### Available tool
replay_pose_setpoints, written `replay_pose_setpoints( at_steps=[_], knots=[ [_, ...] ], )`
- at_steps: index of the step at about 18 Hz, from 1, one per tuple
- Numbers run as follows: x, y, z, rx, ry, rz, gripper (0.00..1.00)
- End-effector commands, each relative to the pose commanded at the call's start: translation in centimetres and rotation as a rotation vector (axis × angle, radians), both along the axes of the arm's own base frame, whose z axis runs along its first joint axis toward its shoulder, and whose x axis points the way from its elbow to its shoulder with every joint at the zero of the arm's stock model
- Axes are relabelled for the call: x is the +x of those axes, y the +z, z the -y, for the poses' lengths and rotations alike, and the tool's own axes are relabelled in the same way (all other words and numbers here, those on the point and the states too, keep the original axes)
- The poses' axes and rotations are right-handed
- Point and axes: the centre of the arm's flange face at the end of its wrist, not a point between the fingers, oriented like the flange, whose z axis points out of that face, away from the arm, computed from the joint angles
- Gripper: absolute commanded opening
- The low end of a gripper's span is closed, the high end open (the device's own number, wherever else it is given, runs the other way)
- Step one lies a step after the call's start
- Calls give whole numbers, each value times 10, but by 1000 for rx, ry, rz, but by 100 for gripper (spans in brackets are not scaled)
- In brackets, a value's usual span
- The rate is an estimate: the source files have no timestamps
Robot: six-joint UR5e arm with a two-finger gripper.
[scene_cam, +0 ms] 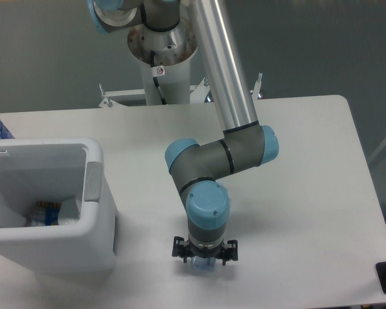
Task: Place the trash in the trash can
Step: 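Close the gripper around the bottle's cap end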
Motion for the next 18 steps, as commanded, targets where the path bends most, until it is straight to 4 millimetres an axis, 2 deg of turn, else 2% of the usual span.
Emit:
replay_pose_setpoints(
  at_steps=[2, 5, 10, 12, 13, 15, 17, 18],
  knots=[
    [0, 1, 0, -1, 2, -1, 72],
    [1, 5, 0, 1, 0, -5, 62],
    [1, 14, 0, 12, 0, -12, 56],
    [-1, 28, 1, 31, 1, -22, 56],
    [-6, 45, 2, 53, 6, -40, 56],
    [-22, 95, -1, 132, 22, -90, 56],
    [-41, 161, -2, 304, 86, -74, 56],
    [-51, 197, 4, 394, 130, -57, 56]
  ],
)
